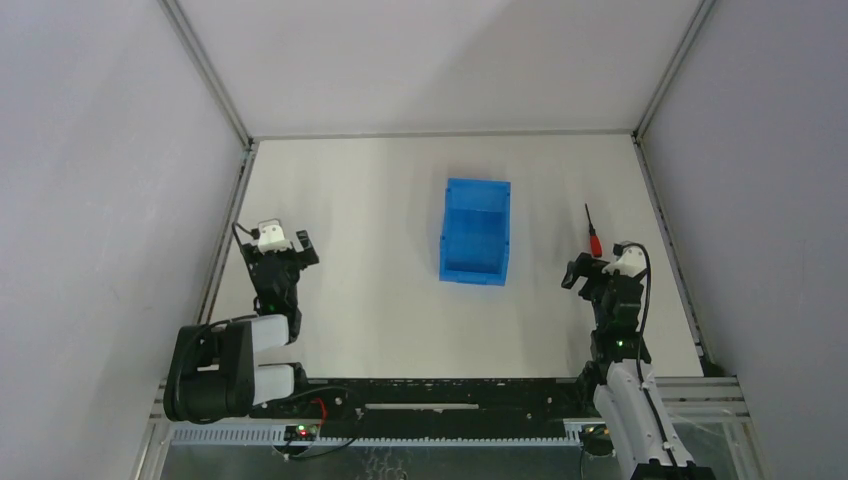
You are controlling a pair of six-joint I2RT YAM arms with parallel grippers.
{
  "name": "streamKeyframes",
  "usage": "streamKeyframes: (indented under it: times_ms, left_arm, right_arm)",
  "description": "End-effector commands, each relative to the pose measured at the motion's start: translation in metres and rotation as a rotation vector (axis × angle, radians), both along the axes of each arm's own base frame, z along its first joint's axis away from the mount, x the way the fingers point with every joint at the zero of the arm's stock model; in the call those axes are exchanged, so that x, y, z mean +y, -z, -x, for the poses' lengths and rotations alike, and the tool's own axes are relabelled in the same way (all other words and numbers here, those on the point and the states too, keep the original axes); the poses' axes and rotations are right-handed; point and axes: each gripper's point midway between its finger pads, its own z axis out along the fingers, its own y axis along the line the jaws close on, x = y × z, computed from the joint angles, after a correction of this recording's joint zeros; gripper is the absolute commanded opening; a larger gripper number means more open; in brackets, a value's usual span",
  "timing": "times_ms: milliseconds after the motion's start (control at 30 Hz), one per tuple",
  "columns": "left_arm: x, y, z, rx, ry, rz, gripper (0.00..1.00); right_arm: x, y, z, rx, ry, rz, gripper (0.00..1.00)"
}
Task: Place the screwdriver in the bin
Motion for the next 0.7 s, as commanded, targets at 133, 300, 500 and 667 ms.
streamKeyframes:
  times_ms: [133, 300, 500, 667]
  left_arm:
    - [0.000, -0.033, -0.012, -0.106, 0.001, -0.015, 1.00]
    - [0.000, -0.033, -0.012, -0.108, 0.001, -0.015, 1.00]
    - [0.000, -0.033, -0.012, -0.106, 0.002, -0.015, 1.00]
    - [0.000, -0.033, -0.012, -0.107, 0.001, -0.015, 1.00]
  right_arm:
    - [-0.008, -0.054, -0.014, -0.049, 0.056, 0.000, 1.00]
    - [-0.020, -0.093, -0.030, 0.077, 0.095, 0.046, 1.00]
    - [-0.035, -0.069, -0.061, 0.460, 0.077, 0.060, 1.00]
    - [-0.042, -0.026, -0.097, 0.614, -0.005, -0.004, 1.00]
